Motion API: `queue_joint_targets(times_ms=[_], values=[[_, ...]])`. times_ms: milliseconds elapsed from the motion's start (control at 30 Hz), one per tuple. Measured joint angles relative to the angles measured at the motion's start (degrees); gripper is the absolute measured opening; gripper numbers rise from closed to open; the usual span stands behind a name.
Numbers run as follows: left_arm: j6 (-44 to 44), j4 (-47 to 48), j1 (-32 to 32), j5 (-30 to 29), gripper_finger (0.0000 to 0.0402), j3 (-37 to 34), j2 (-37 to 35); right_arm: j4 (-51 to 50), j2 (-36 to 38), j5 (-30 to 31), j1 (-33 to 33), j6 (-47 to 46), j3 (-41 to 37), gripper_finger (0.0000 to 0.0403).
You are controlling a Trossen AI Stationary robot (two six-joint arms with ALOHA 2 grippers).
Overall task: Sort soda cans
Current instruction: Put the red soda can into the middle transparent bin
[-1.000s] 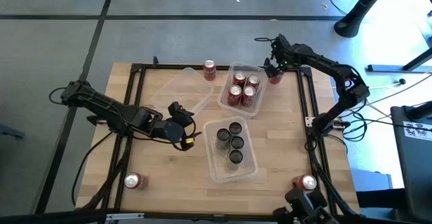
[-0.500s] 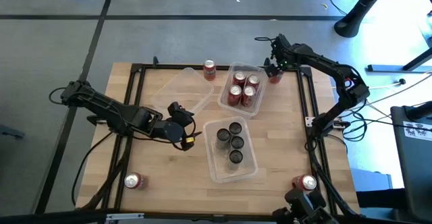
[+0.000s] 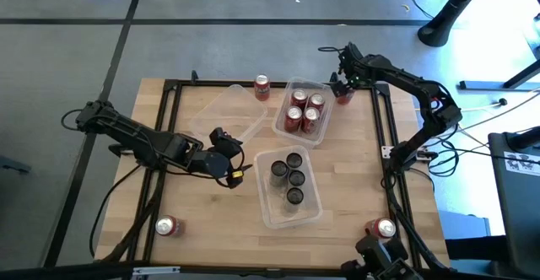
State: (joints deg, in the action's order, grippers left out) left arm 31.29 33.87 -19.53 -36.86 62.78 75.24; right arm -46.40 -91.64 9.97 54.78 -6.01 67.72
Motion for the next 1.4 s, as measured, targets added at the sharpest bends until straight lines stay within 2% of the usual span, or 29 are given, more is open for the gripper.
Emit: queue_joint_targets(times_ms=[167, 300, 467, 700, 867, 1100, 1400], values=[[0.0, 0.0, 0.0, 0.0, 0.0379, 0.0, 0.0, -0.6, -0.1, -0.4, 0.0, -0.1, -0.1, 0.036], [0.0, 0.0, 0.0, 0.0, 0.0379, 0.0, 0.0, -0.5, -0.1, -0.5, 0.0, 0.0, -0.1, 0.036], [0.0, 0.0, 0.0, 0.0, 0.0379, 0.0, 0.0, -0.4, -0.1, -1.3, 0.0, -0.1, -0.1, 0.0336], [0.3, 0.0, 0.0, 0.0, 0.0379, 0.0, 0.0, -0.2, 0.0, -0.9, 0.0, 0.5, -0.1, 0.0276], [1.6, 0.1, 0.0, 0.0, 0.0379, 0.0, 0.0, -1.1, 0.8, -0.5, 0.0, 1.9, -0.2, 0.0276], [5.4, 1.6, 0.1, 0.0, 0.0379, 0.0, -0.2, -4.2, 6.1, 0.4, -0.1, 3.3, 0.9, 0.0276], [18.8, 15.8, 0.8, -3.2, 0.0379, 0.0, -1.9, -6.7, 16.1, 1.0, -0.1, 3.4, 3.8, 0.0277]])
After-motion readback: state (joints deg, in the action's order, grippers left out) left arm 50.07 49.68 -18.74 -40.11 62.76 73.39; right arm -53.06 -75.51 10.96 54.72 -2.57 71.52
